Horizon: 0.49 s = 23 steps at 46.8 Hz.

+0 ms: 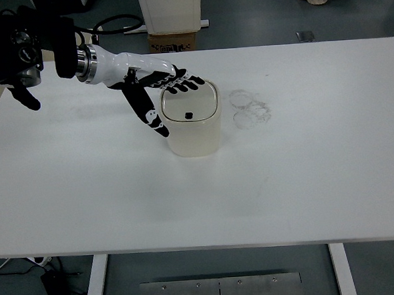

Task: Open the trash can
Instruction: 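Reach the left hand over the cream trash can lid, fingers curled down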

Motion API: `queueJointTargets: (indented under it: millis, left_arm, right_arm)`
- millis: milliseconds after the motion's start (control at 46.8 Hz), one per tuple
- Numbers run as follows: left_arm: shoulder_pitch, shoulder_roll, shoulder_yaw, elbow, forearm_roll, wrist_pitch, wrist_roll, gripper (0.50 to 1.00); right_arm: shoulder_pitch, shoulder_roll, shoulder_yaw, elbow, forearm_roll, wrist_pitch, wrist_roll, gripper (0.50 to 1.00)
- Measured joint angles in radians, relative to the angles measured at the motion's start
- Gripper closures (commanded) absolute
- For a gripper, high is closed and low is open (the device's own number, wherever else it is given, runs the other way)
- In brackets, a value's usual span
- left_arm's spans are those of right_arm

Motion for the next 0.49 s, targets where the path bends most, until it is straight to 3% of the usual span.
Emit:
queueJointTargets:
  millis: [492]
  left_arm:
    - [0.003, -0.049, 0.026, 0.001, 0.034, 0.012, 0.000, 0.500]
  right_arm:
    - [0.000, 0.000, 0.000, 0.000, 0.000, 0.000, 0.000, 0.507]
